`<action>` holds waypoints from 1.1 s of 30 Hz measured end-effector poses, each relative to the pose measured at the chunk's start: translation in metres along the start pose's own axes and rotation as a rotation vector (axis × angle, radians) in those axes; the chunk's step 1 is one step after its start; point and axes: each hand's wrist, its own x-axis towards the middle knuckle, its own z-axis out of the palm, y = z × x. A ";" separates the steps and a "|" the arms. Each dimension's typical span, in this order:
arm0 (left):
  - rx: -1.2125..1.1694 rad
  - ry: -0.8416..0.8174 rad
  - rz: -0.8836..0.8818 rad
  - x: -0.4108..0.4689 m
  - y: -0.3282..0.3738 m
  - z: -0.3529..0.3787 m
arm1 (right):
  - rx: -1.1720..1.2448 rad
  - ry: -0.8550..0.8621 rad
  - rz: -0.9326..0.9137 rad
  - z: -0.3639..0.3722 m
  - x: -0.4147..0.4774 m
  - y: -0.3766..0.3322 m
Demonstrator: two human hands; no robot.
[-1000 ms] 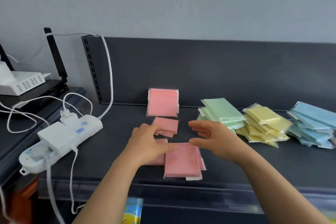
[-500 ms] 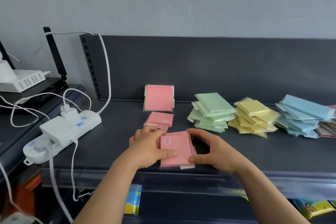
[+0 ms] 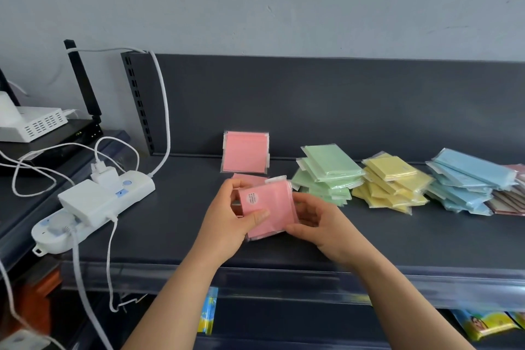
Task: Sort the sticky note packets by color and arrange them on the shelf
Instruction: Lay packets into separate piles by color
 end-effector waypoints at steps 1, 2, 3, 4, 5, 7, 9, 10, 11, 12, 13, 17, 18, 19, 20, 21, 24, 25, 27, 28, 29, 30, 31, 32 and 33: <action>-0.030 -0.011 0.004 -0.001 0.000 0.000 | -0.002 0.017 -0.010 -0.001 0.001 -0.003; -0.058 -0.021 0.004 -0.003 0.000 -0.001 | 0.002 0.030 -0.021 -0.001 0.003 -0.004; -0.084 -0.029 -0.001 -0.004 0.000 -0.002 | 0.016 0.035 -0.028 -0.002 0.004 -0.005; -0.107 -0.031 -0.015 -0.004 0.000 -0.002 | 0.060 0.031 -0.031 -0.002 0.006 -0.006; -0.132 -0.029 -0.034 -0.004 0.000 -0.003 | 0.135 0.027 -0.020 -0.001 0.007 -0.004; -0.211 -0.005 -0.070 -0.003 0.001 -0.004 | 0.280 0.045 0.031 -0.001 0.010 0.000; -0.290 0.027 -0.092 0.000 0.001 -0.006 | 0.345 0.081 0.083 0.000 0.012 0.001; -0.308 0.037 -0.098 0.002 0.001 -0.006 | 0.358 0.090 0.096 0.001 0.013 0.001; -0.306 0.037 -0.101 0.003 0.001 -0.006 | 0.367 0.097 0.104 0.003 0.014 0.000; -0.291 0.034 -0.107 0.004 -0.001 -0.005 | 0.382 0.110 0.111 0.005 0.015 -0.001; -0.280 0.032 -0.117 0.005 -0.002 -0.005 | 0.406 0.132 0.123 0.006 0.017 -0.002; -0.312 0.065 -0.156 0.008 -0.008 -0.008 | 0.474 0.209 0.148 0.005 0.023 -0.004; -0.310 0.074 -0.151 0.009 -0.009 -0.011 | 0.463 0.220 0.140 0.003 0.024 -0.004; -0.307 0.082 -0.145 0.011 -0.009 -0.015 | 0.438 0.229 0.130 0.001 0.025 -0.006; -0.311 0.086 -0.140 0.013 -0.008 -0.018 | 0.401 0.240 0.115 -0.001 0.026 -0.007; -0.320 0.078 -0.135 0.015 -0.007 -0.021 | 0.357 0.253 0.097 -0.002 0.028 -0.008; -0.286 0.017 -0.112 0.018 -0.002 -0.024 | 0.269 0.278 0.053 -0.004 0.035 -0.013; -0.266 0.001 -0.111 0.019 -0.002 -0.023 | 0.261 0.282 0.044 -0.003 0.038 -0.014; -0.253 -0.033 -0.123 0.021 -0.002 -0.019 | 0.280 0.279 0.040 0.001 0.044 -0.016; -0.254 -0.050 -0.133 0.022 -0.002 -0.017 | 0.300 0.269 0.043 0.003 0.047 -0.017; -0.254 -0.062 -0.139 0.024 -0.002 -0.015 | 0.315 0.254 0.044 0.005 0.050 -0.017; -0.254 -0.063 -0.141 0.025 -0.003 -0.013 | 0.321 0.241 0.046 0.008 0.053 -0.016; -0.254 -0.053 -0.138 0.026 -0.003 -0.013 | 0.333 0.225 0.050 0.010 0.056 -0.016; -0.256 -0.030 -0.132 0.028 -0.004 -0.014 | 0.356 0.209 0.053 0.012 0.059 -0.016; -0.261 0.001 -0.123 0.029 -0.005 -0.015 | 0.386 0.192 0.059 0.013 0.063 -0.016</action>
